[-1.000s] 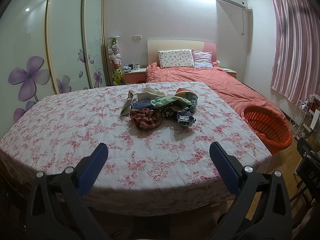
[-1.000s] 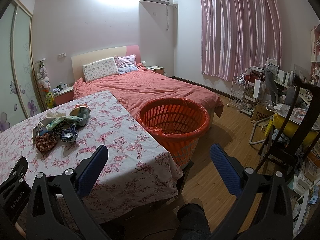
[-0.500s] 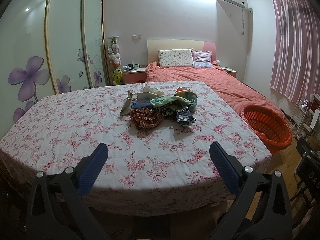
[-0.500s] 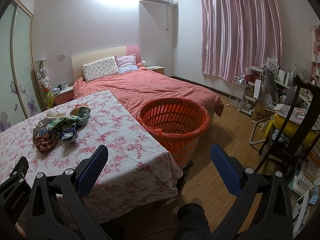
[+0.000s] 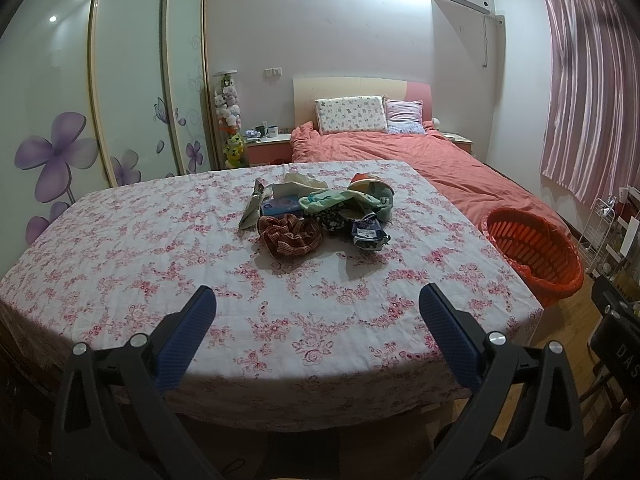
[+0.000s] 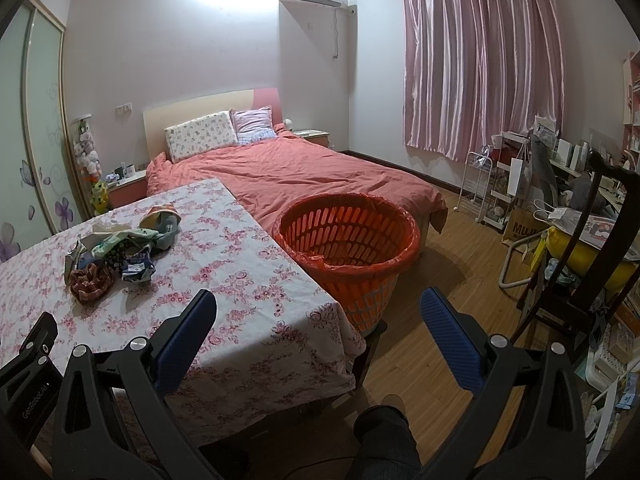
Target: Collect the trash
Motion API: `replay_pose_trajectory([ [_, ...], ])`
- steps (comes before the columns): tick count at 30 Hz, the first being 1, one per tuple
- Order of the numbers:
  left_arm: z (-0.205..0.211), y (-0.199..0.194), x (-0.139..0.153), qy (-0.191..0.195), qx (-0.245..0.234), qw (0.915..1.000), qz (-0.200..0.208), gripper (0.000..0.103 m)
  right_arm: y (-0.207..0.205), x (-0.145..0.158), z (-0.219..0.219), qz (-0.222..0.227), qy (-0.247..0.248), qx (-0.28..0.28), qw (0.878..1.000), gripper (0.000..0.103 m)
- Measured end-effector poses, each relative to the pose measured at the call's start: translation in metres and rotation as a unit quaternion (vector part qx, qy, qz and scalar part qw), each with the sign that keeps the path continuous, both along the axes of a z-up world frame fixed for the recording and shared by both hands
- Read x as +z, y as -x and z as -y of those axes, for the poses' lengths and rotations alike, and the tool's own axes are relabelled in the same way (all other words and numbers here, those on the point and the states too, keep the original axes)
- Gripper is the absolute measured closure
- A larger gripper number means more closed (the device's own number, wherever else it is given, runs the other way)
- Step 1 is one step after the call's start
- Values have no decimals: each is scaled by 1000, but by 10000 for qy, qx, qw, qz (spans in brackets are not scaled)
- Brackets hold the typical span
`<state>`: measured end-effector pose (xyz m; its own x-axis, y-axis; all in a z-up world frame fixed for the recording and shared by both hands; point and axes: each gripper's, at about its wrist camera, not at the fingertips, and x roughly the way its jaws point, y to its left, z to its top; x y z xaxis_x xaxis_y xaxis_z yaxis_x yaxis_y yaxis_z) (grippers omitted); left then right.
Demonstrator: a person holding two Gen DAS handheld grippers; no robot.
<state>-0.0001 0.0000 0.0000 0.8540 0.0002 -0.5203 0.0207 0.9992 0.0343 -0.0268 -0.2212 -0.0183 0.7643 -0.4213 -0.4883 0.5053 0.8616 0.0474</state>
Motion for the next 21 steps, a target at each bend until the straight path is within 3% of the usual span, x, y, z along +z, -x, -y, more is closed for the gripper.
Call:
replay_pose_trajectory([
  [21,0,0,0,-1,0,10000,-19,4,0,-2,0,-16,-5,0,10000,2],
])
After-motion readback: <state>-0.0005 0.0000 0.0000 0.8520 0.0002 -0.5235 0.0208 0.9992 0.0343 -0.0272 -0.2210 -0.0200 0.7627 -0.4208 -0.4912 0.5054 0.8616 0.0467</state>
